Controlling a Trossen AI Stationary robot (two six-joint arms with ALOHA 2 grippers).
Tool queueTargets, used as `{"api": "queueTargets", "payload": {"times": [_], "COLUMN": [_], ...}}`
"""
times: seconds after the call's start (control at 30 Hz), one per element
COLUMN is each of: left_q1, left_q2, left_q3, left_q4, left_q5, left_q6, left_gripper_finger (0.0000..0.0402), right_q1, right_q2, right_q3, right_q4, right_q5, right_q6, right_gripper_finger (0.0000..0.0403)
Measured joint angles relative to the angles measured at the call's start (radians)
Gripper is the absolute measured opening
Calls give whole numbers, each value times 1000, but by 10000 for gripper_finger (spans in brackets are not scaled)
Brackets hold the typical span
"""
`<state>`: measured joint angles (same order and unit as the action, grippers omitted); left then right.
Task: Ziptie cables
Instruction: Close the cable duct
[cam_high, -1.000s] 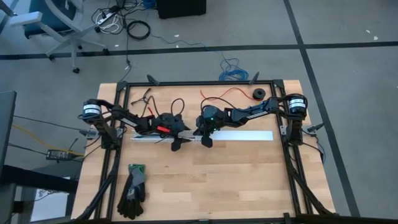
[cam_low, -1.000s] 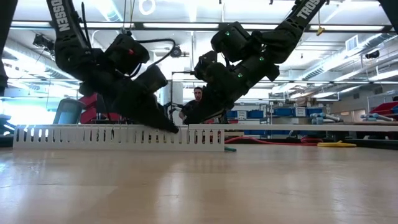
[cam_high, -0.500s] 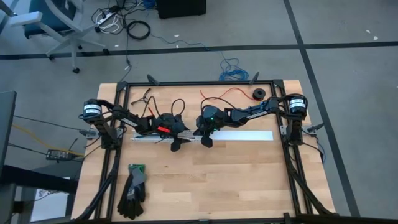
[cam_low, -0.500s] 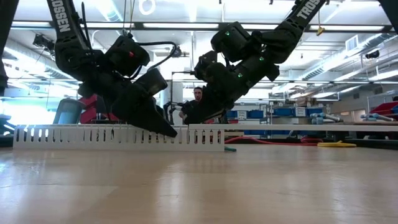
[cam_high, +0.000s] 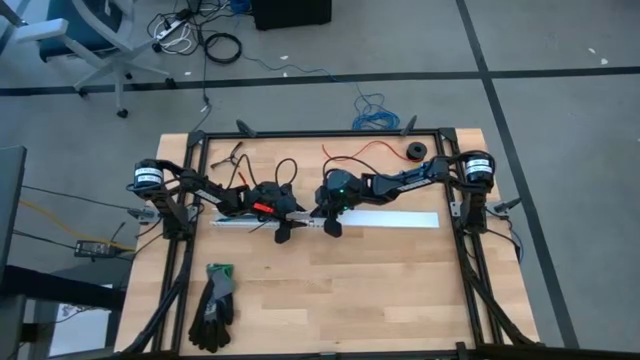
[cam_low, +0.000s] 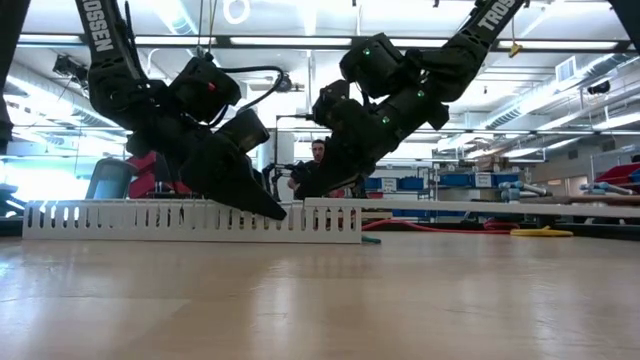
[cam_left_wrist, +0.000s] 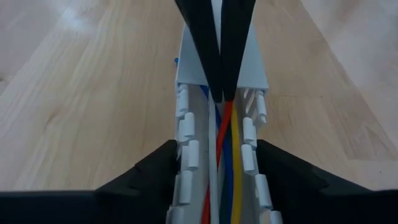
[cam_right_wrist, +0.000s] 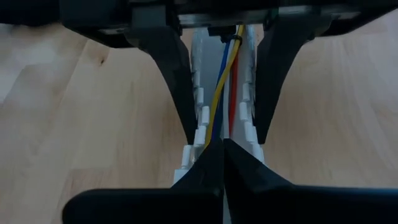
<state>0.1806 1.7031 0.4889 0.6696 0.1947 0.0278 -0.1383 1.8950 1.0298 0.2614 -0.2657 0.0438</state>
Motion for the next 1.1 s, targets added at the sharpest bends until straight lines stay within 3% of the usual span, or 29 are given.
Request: {"api": "queueTargets", "payload": {"times": [0.3,0.43,1.1], "left_q1": [0,0,0], "left_q2": [0,0,0], "left_q3": [1,1,0], "left_q4": [-6,-6,-4], "left_q5": [0,0,0], "left_q6": [0,-1,-9], "left_gripper_finger": [213,213,218], "right_q1": [0,0,0], "right_q2": [-136,-124,-32], "right_q3": [0,2,2], "right_q4": [-215,-297,-94], "right_q5": [61,49,4], "right_q6": [-16,10,-1], "right_gripper_finger": [0,0,0]}}
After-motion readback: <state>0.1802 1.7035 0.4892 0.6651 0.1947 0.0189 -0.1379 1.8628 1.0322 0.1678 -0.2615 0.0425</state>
